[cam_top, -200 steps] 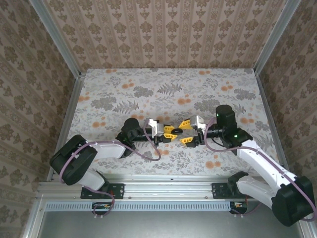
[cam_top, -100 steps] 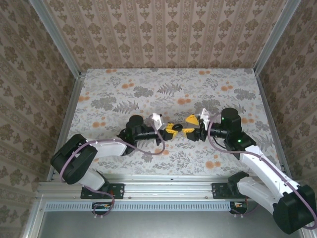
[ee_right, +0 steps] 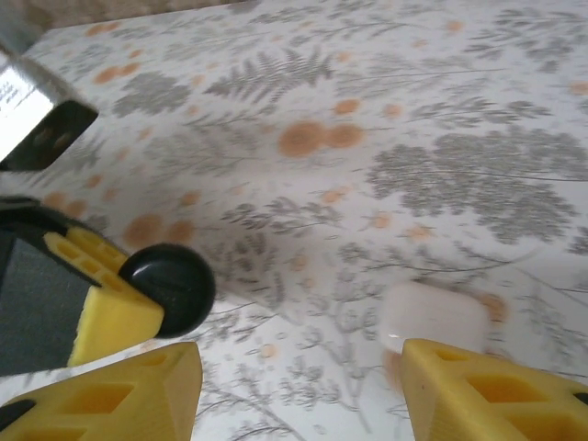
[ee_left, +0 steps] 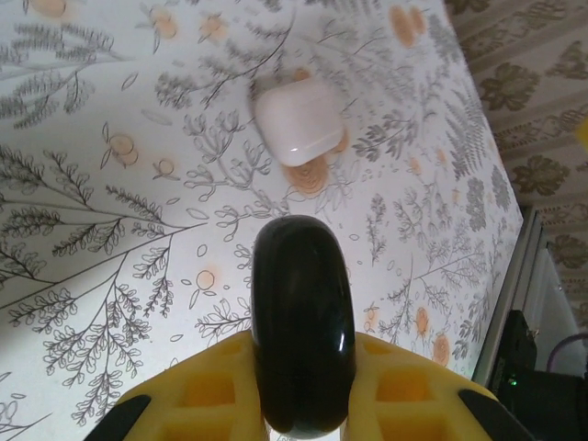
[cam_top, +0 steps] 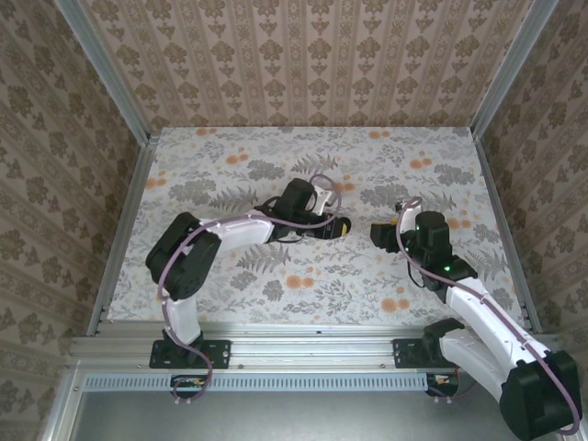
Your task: Insert wireless bluetooth earbuds into charging case
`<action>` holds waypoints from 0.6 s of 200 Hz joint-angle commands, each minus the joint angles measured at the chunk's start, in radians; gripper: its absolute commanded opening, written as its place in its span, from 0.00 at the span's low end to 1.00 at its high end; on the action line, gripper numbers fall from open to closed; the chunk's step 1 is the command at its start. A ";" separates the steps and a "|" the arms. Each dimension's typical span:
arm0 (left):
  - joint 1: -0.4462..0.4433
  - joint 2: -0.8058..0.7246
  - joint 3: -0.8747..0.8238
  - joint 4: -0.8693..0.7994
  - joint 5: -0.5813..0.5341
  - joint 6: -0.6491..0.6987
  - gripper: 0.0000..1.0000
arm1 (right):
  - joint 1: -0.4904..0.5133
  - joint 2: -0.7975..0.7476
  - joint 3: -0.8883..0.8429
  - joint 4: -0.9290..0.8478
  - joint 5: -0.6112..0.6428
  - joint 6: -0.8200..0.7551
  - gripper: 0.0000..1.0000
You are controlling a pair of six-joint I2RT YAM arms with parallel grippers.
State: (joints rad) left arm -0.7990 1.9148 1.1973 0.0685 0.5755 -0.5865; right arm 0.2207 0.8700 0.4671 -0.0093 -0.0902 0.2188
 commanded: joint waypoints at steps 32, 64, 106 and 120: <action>-0.006 0.138 0.137 -0.115 0.049 -0.161 0.06 | -0.073 0.003 -0.057 0.114 0.097 0.029 0.63; -0.005 0.192 0.176 -0.110 0.052 -0.212 0.08 | -0.099 0.035 -0.045 0.133 0.089 0.033 0.64; 0.006 0.256 0.231 -0.182 0.030 -0.242 0.16 | -0.107 0.028 -0.016 0.095 0.058 0.020 0.64; 0.013 0.266 0.239 -0.208 0.025 -0.249 0.21 | -0.107 0.012 -0.013 0.089 0.049 0.023 0.64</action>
State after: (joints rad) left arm -0.7975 2.1563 1.4059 -0.0620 0.6056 -0.7940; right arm 0.1200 0.9085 0.4217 0.0868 -0.0292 0.2363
